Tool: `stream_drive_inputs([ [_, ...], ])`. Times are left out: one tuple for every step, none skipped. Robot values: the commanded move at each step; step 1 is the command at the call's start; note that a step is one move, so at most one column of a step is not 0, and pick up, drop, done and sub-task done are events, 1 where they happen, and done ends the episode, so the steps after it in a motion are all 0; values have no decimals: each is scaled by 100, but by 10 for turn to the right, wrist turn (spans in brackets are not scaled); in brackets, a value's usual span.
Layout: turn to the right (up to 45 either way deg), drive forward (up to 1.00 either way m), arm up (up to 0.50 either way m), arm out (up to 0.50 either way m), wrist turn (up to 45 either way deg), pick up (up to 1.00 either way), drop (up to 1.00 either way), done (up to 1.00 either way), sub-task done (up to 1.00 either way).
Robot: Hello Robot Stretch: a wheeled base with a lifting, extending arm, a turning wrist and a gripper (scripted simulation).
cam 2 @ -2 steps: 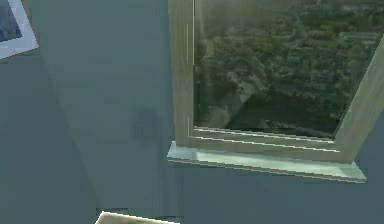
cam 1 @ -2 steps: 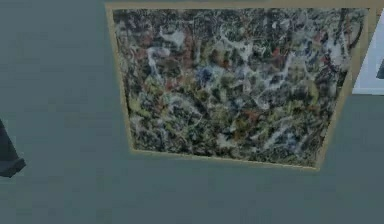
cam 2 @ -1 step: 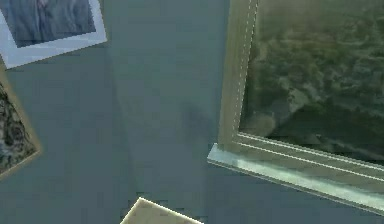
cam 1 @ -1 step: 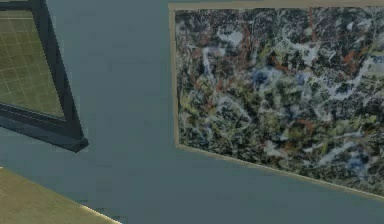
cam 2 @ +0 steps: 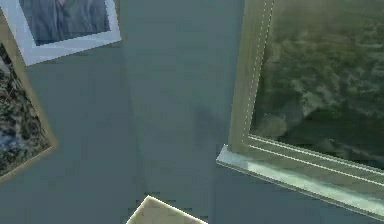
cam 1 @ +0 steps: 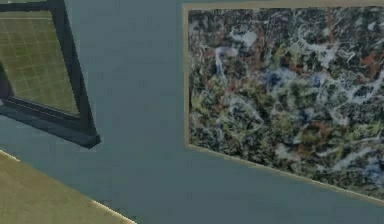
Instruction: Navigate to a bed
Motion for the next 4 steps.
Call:
stream_drive_inputs([
  [0, 30, 0, 0, 0, 0, 0, 0, 0],
  [-450, 0, 0, 0, 0, 0, 0, 0, 0],
  [-420, 0, 0, 0, 0, 0, 0, 0, 0],
  [0, 65, 0, 0, 0, 0, 0, 0, 0],
])
